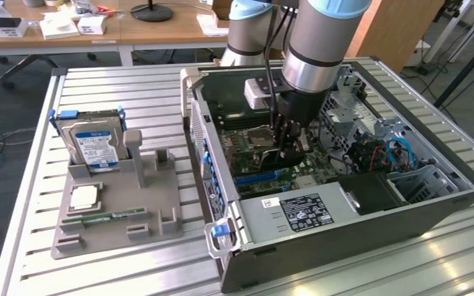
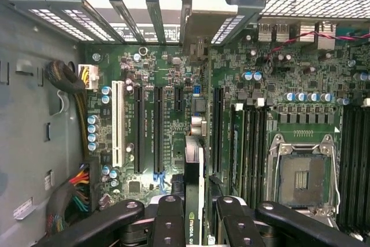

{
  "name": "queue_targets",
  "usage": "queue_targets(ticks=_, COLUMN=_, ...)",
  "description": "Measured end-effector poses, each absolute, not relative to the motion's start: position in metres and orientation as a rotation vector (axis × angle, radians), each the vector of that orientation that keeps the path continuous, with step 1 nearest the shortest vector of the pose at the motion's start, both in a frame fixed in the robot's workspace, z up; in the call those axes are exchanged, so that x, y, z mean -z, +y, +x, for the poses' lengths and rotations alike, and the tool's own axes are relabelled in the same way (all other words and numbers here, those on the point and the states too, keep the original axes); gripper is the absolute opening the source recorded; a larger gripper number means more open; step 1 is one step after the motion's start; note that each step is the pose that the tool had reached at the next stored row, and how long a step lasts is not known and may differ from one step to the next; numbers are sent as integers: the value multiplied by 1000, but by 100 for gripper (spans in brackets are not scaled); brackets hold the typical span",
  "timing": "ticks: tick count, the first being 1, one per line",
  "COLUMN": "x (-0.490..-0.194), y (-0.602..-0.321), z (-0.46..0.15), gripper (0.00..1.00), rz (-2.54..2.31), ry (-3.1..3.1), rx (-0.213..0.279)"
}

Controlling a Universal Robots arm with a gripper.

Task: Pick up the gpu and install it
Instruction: 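Insert the gpu into the slot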

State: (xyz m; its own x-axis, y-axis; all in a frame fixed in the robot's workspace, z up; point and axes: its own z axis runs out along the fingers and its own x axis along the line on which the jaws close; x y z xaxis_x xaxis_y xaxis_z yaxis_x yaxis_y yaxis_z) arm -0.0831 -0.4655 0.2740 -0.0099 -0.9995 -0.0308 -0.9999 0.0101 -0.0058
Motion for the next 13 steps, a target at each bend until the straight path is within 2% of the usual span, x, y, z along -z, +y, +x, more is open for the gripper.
queue_targets(ticks=13, x=-272, y=-465, z=-88, gripper=26, rz=-2191, ry=2213, rx=-25)
